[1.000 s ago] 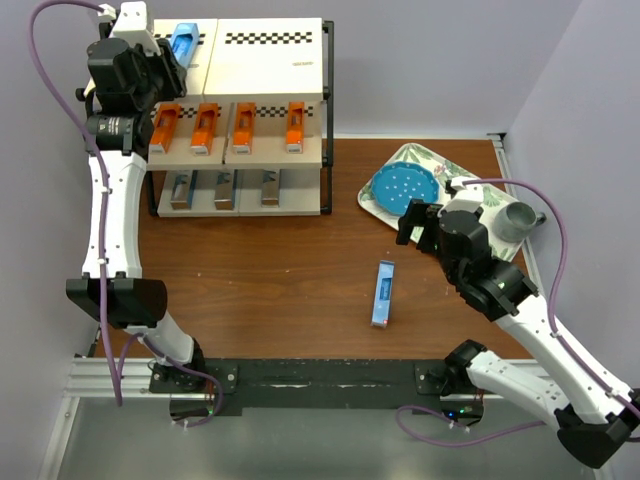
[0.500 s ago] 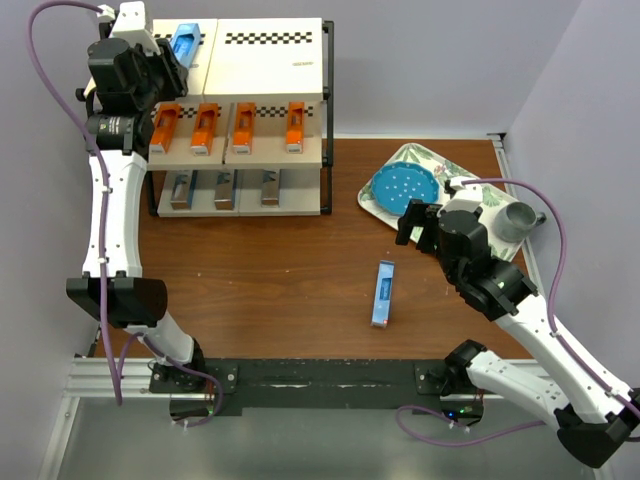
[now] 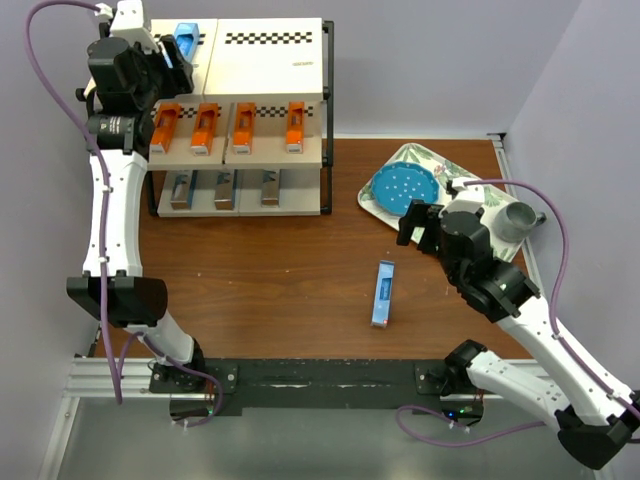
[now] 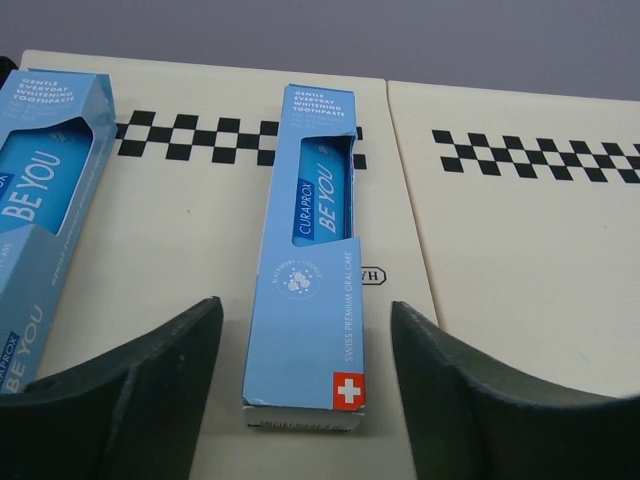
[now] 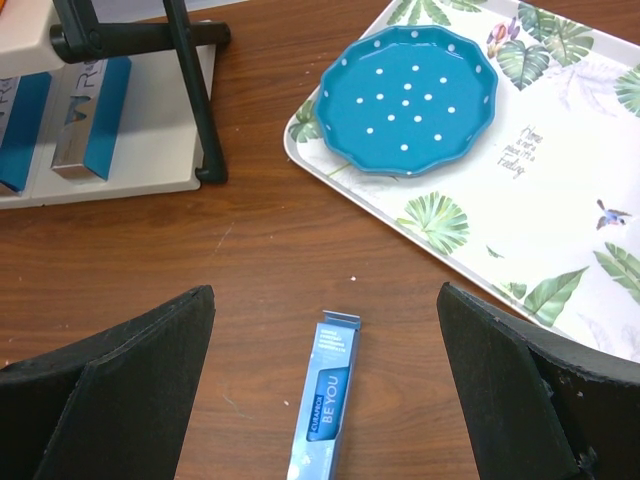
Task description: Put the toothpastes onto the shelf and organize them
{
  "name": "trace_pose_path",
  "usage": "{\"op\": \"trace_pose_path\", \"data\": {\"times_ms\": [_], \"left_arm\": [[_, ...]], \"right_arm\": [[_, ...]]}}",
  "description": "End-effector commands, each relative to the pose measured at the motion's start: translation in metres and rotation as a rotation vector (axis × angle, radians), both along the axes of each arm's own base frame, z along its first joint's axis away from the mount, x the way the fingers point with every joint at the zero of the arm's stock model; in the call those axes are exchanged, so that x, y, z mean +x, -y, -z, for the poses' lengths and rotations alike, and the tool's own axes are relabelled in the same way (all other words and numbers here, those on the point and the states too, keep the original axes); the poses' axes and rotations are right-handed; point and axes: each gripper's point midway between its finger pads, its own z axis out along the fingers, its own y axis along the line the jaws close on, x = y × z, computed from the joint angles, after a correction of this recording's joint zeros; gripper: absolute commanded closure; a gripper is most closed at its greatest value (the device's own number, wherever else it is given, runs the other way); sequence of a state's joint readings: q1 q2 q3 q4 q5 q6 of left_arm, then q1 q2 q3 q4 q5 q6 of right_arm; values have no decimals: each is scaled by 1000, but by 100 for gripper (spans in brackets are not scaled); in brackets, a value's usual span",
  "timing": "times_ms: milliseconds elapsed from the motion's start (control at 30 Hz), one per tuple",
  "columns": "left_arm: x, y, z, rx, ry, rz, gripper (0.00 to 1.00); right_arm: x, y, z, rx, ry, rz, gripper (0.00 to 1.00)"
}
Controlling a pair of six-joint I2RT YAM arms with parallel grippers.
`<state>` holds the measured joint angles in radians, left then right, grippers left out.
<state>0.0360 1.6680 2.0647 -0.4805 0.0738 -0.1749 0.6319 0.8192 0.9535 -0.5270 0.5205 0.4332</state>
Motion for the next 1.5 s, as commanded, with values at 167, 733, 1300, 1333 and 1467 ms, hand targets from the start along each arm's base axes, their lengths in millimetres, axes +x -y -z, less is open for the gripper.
{"op": "trace_pose_path", "data": {"times_ms": [167,733,1300,1333,1467], "left_arm": [[-70,5,-109,-7,282,5,0],[-178,53,-48,-1,311,208,0],[-226,209,210,-158,-212,481,0],[-234,224,220,-139,-239,510,0],[-245,251,242,-121,-295,529,0]], "right_arm": [[-3,2,-17,36,38,0,2],[-6,20,-4,20,4,103,2],[10,-13,94,-95,-350,91,2],[9,-15,100,-103,-374,85,2],[10,-21,133,-117,-490,80,2]]}}
